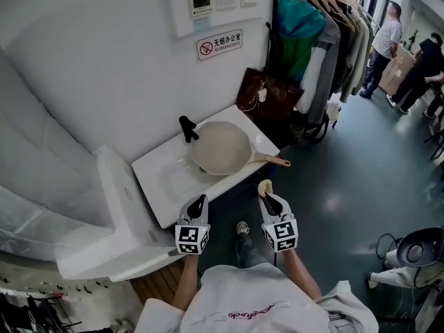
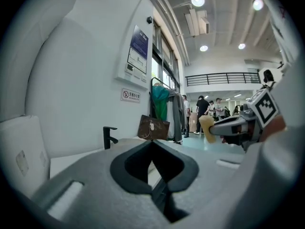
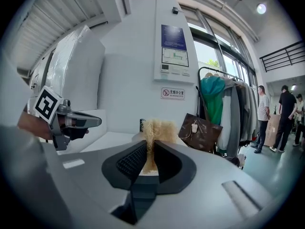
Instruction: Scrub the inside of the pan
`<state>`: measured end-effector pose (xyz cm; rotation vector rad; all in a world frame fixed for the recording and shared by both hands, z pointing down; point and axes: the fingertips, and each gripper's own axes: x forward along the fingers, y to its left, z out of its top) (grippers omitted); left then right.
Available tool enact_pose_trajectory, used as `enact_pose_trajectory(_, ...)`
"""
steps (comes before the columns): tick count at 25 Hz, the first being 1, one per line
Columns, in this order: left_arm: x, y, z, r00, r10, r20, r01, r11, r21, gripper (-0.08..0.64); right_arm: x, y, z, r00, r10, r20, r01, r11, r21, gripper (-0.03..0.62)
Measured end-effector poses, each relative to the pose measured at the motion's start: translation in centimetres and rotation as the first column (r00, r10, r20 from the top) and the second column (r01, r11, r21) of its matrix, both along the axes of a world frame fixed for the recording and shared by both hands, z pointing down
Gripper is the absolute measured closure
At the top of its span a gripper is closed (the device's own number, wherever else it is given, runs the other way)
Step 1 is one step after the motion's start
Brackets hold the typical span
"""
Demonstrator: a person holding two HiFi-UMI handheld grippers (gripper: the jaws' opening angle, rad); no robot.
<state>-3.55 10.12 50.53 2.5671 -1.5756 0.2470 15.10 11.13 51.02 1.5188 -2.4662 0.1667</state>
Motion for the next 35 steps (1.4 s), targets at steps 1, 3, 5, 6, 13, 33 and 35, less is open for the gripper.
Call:
enact_pose_trajectory(1,0.0,-0.7,-0.1,1.000,-0.003,0.000,0.003,1.000,-0.001,0.560,0.0,-0.8,0.0,1.000,-0.005,0.001,0.005,1.000,-0.001,0.535)
enact_pose_trajectory(3,0.2,-2.3,-0.2,1.000,-0.009,0.000,0.009,1.000,-0.003,0.560,-0.1,-2.4,-0.1,1.000,-0.014,-0.001,0.014,1.000,-0.004,0.535)
enact_pose_trajectory(5,0.3,-3.8,-0.4,1.000,-0.014,0.002,0.014,1.000,-0.008,0.560,0.0,-4.2,-0.2,1.000,-0.019,-0.001,0.019,1.000,-0.006,0.535)
enact_pose_trajectory(6,0.3,-4.6,-0.4,1.000,-0.017,0.003,0.017,1.000,-0.009,0.560,0.0,-5.2,-0.4,1.000,-0.023,-0.001,0.023,1.000,-0.005,0.535)
enact_pose_trajectory(13,0.7,-10.9,-1.3,0.999,-0.039,0.006,0.039,0.999,-0.003,0.560,0.2,-12.1,-1.6,0.999,-0.048,0.004,0.048,0.999,0.008,0.535)
enact_pose_trajectory(33,1.2,-23.6,0.0,0.995,-0.102,0.017,0.103,0.994,-0.040,0.560,-1.3,-26.4,-1.4,0.986,-0.167,0.002,0.167,0.986,-0.002,0.535)
enact_pose_trajectory(35,0.9,-24.0,0.5,0.994,-0.110,0.014,0.111,0.992,-0.055,0.560,-1.7,-27.0,-1.1,0.985,-0.175,0.001,0.175,0.984,-0.016,0.535)
